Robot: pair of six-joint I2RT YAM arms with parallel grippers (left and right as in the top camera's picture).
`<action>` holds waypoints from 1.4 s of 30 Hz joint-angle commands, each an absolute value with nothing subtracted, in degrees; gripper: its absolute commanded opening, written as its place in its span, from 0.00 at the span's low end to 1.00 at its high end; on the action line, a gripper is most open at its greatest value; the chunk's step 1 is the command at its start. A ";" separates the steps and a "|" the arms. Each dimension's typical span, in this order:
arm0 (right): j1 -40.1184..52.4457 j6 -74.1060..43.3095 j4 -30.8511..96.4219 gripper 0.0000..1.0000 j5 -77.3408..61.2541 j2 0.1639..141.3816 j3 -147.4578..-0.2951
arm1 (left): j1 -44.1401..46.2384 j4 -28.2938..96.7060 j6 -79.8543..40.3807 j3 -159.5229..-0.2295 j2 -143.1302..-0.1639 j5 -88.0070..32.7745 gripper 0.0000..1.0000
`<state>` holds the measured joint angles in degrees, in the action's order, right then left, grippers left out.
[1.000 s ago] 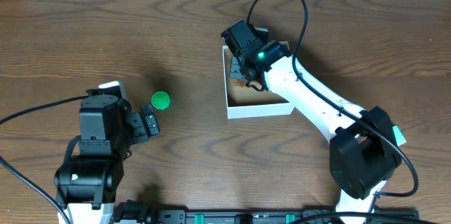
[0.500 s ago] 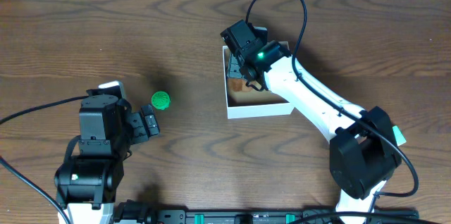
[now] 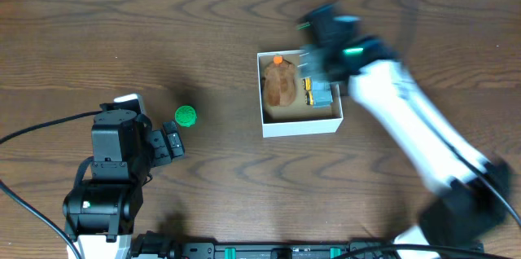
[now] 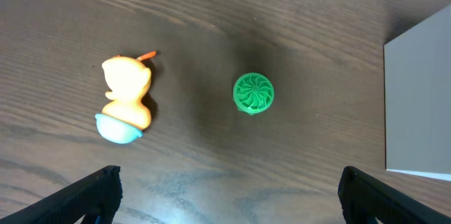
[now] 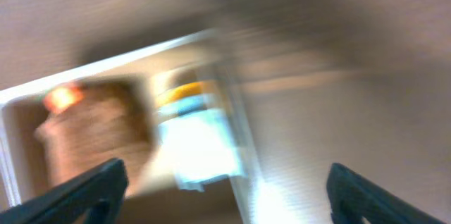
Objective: Pack container
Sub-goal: 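Move the right gripper to the colour cube and grasp it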
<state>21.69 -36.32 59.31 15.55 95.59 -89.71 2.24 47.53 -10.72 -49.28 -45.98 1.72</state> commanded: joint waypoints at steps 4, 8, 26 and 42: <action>-0.19 -32.05 73.01 0.99 15.77 84.88 -90.83 | 2.04 47.53 -11.29 -50.41 -46.00 2.00 0.98; -13.69 -32.88 78.78 0.99 8.36 84.66 -88.29 | 2.04 47.53 -11.27 -50.41 -46.00 2.00 0.98; -31.64 -39.33 50.92 0.99 4.58 84.79 -53.06 | 2.04 47.55 -11.27 -50.41 -46.00 1.98 0.98; -31.66 -37.41 36.42 0.97 6.61 86.48 -43.38 | 2.04 47.81 -11.27 -50.41 -46.00 2.00 0.98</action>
<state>-31.11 -38.37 37.17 5.10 86.04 -43.40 2.24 47.59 -10.72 -49.32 -45.98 1.72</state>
